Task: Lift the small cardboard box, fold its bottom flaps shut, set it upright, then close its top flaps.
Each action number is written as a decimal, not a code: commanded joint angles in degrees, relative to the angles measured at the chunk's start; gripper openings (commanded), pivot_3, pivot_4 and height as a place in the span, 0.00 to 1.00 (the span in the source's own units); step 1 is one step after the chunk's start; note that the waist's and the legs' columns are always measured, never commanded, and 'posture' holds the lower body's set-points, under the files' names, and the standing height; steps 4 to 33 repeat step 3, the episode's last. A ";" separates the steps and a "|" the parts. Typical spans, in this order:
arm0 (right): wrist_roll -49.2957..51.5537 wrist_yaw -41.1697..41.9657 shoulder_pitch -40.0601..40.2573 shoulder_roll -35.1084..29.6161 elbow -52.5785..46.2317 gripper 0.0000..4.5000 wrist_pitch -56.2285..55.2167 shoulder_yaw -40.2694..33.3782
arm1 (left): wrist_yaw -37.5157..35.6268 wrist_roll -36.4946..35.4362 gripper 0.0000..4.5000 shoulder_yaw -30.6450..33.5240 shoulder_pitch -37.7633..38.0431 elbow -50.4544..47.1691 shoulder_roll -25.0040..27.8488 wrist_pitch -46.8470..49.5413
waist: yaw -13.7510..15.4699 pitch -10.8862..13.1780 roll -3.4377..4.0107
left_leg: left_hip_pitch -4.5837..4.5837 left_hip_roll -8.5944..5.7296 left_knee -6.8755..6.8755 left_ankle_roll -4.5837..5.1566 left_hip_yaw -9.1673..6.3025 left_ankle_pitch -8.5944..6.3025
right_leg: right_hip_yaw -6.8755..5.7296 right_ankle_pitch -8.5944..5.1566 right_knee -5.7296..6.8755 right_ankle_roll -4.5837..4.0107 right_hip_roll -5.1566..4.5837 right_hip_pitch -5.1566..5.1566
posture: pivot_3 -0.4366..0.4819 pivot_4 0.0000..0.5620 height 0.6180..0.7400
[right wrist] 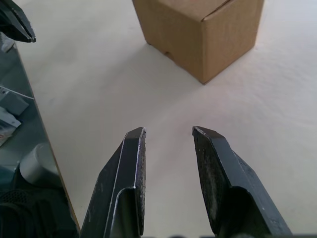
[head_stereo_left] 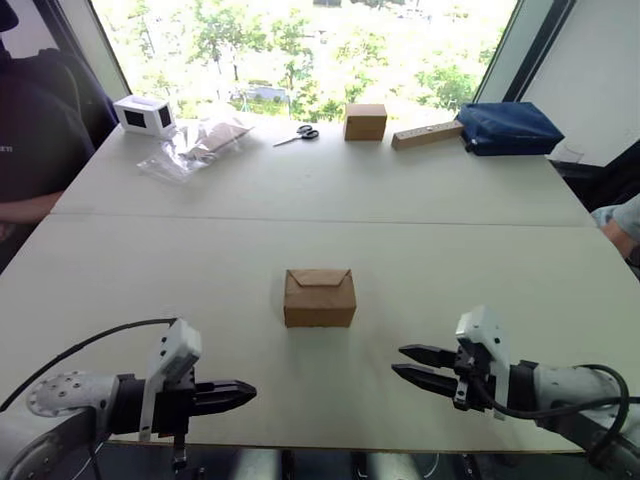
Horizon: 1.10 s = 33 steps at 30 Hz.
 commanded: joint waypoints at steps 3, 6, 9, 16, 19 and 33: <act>-0.42 0.29 -0.97 -0.54 0.51 0.33 -2.00 0.51 | 0.70 -1.48 0.00 0.71 -0.71 0.04 -0.56 -0.55 | -0.08 0.00 0.00 | 0.00 0.00 0.00 0.00 0.00 0.00 | 0.00 0.00 0.00 0.00 0.00 -0.01 | 0.48 0.27 1.00; -0.42 0.29 -0.97 -0.54 0.51 0.33 -2.00 0.51 | 0.70 -1.48 0.00 0.71 -0.71 0.04 -0.56 -0.55 | -0.08 0.00 0.00 | 0.00 0.00 0.00 0.00 0.00 0.00 | 0.00 0.00 0.00 0.00 0.00 -0.01 | 0.48 0.27 1.00; -0.42 0.29 -0.97 -0.54 0.51 0.33 -2.00 0.51 | 0.70 -1.48 0.00 0.71 -0.71 0.04 -0.56 -0.55 | -0.08 0.00 0.00 | 0.00 0.00 0.00 0.00 0.00 0.00 | 0.00 0.00 0.00 0.00 0.00 -0.01 | 0.48 0.27 1.00; -0.42 0.29 -0.97 -0.54 0.51 0.33 -2.00 0.51 | 0.70 -1.48 0.00 0.71 -0.71 0.04 -0.56 -0.55 | -0.08 0.00 0.00 | 0.00 0.00 0.00 0.00 0.00 0.00 | 0.00 0.00 0.00 0.00 0.00 -0.01 | 0.48 0.27 1.00; -0.42 0.29 -0.97 -0.54 0.51 0.33 -2.00 0.51 | 0.70 -1.48 0.00 0.71 -0.71 0.04 -0.56 -0.55 | -0.08 0.00 0.00 | 0.00 0.00 0.00 0.00 0.00 0.00 | 0.00 0.00 0.00 0.00 0.00 -0.01 | 0.48 0.27 1.00; -0.42 0.29 -0.97 -0.54 0.51 0.33 -2.00 0.51 | 0.70 -1.48 0.00 0.71 -0.71 0.04 -0.56 -0.55 | -0.08 0.00 0.00 | 0.00 0.00 0.00 0.00 0.00 0.00 | 0.00 0.00 0.00 0.00 0.00 -0.01 | 0.48 0.27 1.00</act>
